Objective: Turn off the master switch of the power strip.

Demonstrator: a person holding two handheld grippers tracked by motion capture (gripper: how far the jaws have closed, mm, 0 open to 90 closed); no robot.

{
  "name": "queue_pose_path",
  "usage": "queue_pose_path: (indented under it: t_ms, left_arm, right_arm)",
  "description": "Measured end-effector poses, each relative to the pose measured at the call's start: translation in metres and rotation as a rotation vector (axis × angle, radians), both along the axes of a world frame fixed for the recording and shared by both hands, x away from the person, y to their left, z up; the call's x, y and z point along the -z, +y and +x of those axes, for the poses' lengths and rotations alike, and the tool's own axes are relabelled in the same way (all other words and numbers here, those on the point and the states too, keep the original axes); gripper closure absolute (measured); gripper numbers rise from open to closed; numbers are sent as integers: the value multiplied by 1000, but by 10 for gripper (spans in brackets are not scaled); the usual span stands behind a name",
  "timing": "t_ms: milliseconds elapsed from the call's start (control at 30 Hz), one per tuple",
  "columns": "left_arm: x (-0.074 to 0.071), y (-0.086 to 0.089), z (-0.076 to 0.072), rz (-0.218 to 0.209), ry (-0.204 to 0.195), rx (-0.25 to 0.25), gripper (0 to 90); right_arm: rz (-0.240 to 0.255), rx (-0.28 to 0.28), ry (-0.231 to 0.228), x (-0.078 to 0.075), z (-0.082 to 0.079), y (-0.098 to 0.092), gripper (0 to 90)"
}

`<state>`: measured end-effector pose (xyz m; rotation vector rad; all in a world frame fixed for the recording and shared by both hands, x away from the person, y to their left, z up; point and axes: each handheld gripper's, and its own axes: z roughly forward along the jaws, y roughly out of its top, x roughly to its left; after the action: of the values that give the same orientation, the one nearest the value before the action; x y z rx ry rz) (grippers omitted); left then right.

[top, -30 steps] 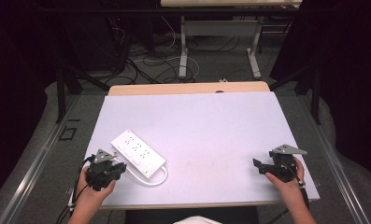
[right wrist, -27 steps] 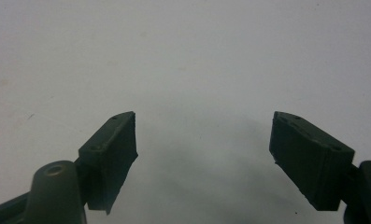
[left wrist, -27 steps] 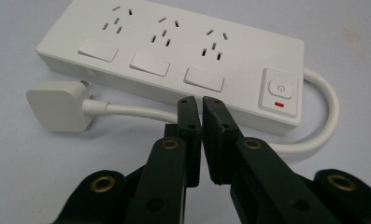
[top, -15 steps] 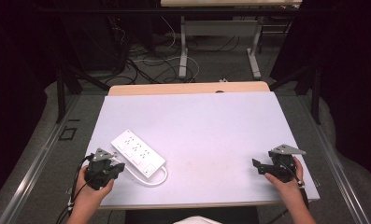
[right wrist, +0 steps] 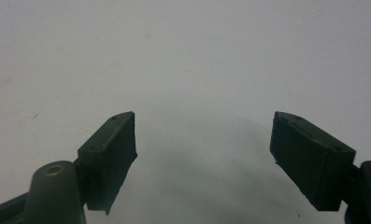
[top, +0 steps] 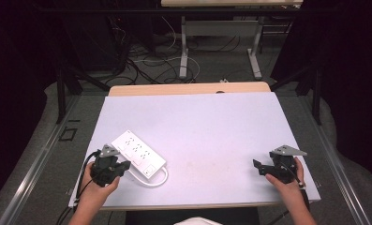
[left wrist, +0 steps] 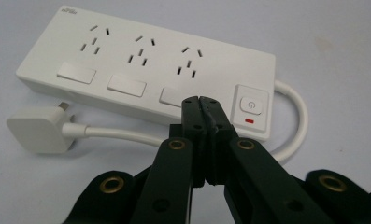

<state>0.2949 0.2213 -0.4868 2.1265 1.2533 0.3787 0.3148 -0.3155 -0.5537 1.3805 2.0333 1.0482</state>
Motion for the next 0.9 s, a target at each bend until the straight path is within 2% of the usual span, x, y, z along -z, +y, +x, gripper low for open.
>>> queue_pose_path:
  t_ms: [200, 467, 633, 700, 867, 900]
  left_arm:
    - [1, -11, 6, 15, 20, 37, 900]
    - [8, -28, 13, 19, 41, 61, 900]
    - [13, -36, 15, 8, 73, 70, 900]
    - [14, -37, 17, 18, 84, 88, 900]
    - [17, -42, 19, 26, 96, 108, 900]
    - [19, -44, 19, 21, 86, 102, 900]
  right_arm:
    - [0, 9, -8, 0, 0, 0, 222]
    - [-3, 6, 1, 0, -1, -1, 222]
    - [1, 4, -1, 0, 0, -1, 222]
    - [0, 4, 0, 0, 0, -1, 222]
    - [-1, 4, 1, 0, 0, -1, 221]
    - [-2, 8, -3, 0, 0, -1, 222]
